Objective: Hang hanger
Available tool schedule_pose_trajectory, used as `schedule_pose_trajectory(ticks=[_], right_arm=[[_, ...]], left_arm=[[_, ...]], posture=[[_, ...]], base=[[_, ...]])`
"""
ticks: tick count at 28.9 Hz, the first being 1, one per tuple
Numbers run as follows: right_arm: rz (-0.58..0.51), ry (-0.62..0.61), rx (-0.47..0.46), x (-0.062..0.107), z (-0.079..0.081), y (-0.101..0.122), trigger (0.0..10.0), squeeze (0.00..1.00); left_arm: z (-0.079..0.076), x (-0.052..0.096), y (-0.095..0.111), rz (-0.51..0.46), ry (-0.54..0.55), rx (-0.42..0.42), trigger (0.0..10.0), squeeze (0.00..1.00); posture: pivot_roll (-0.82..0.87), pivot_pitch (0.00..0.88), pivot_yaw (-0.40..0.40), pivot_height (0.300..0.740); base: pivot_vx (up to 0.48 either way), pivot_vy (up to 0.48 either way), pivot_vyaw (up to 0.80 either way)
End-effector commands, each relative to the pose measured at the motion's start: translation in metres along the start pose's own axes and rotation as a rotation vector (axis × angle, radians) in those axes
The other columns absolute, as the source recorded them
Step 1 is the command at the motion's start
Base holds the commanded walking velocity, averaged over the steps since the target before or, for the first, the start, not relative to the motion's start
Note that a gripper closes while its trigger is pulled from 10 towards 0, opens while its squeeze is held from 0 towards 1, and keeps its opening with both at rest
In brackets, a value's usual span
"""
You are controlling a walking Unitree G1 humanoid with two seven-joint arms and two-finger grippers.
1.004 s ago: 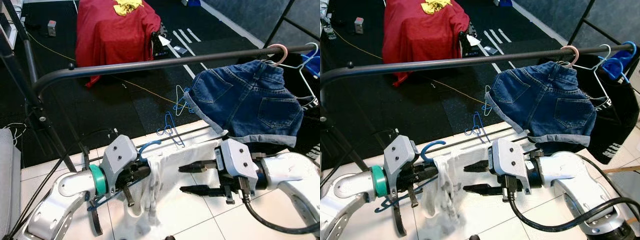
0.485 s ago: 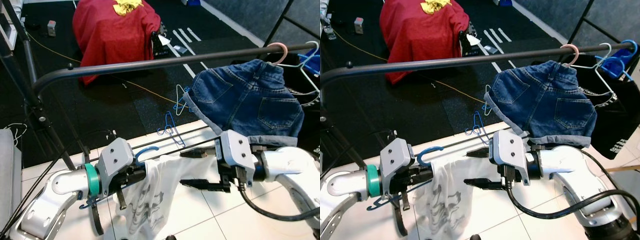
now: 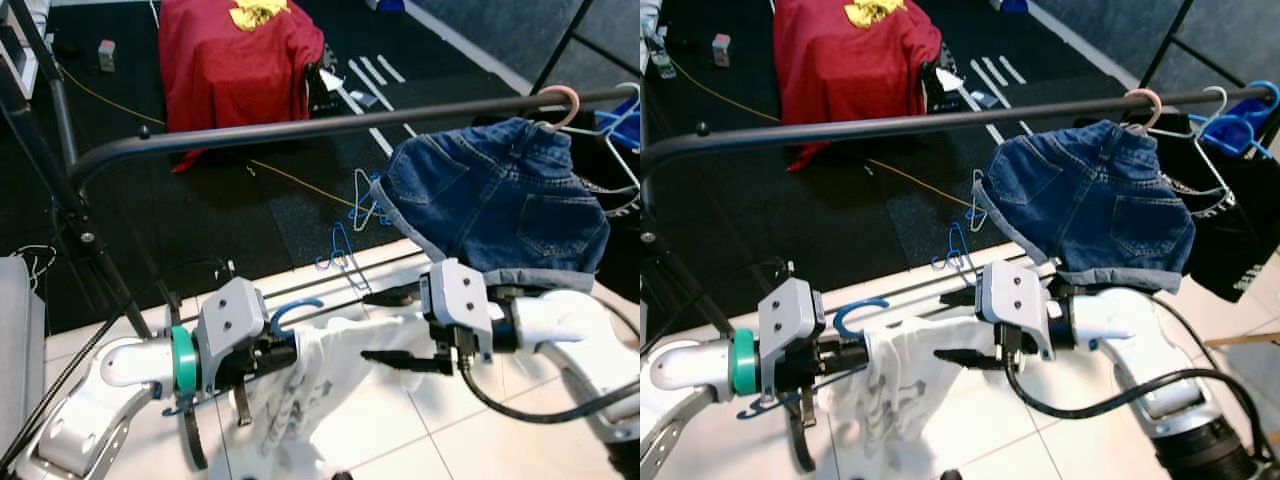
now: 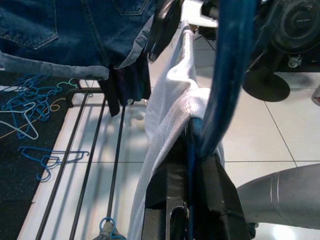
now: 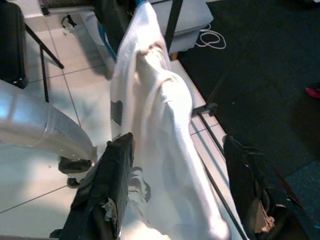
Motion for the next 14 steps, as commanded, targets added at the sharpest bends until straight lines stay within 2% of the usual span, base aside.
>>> schedule_pose_trajectory(ticks=[1, 2, 6, 14], right_arm=[[-0.015, 0.005, 0.012, -0.008, -0.001, -0.001, 10.0, 0.00], [-0.015, 0.005, 0.012, -0.008, -0.001, -0.001, 10.0, 0.00], [-0.056, -0.012, 0.079, -0.027, -0.011, 0.003, 10.0, 0.00], [-0.070, 0.042, 0.092, -0.036, -0.006, 0.001, 10.0, 0.00]], left_arm=[[-0.010, -0.003, 0.012, -0.046, -0.061, -0.035, 10.0, 0.00], [-0.010, -0.003, 0.012, -0.046, -0.061, -0.035, 10.0, 0.00], [-0.016, -0.004, 0.014, -0.050, -0.110, -0.040, 10.0, 0.00], [-0.017, -0.004, 0.015, -0.051, -0.117, -0.044, 10.0, 0.00]], posture=[[-0.09, 0.160, 0.014, 0.740], [-0.09, 0.160, 0.014, 0.740], [-0.08, 0.156, 0.012, 0.740], [-0.08, 0.156, 0.009, 0.740]], base=[[0.000, 0.000, 0.00], [0.000, 0.000, 0.00], [0.000, 0.000, 0.00], [0.000, 0.000, 0.00]])
Point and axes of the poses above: a point about 5 cm out from each wrist's last joint towards the gripper, its own x axis pointing back from the gripper into the wrist, its own y axis along the axis of the wrist's last joint, z = x × y, the point moved 4 cm from there along -x, pointing out of the wrist towards the gripper, and after that the axes turned 13 degrees about x, right-handed, at the moved point
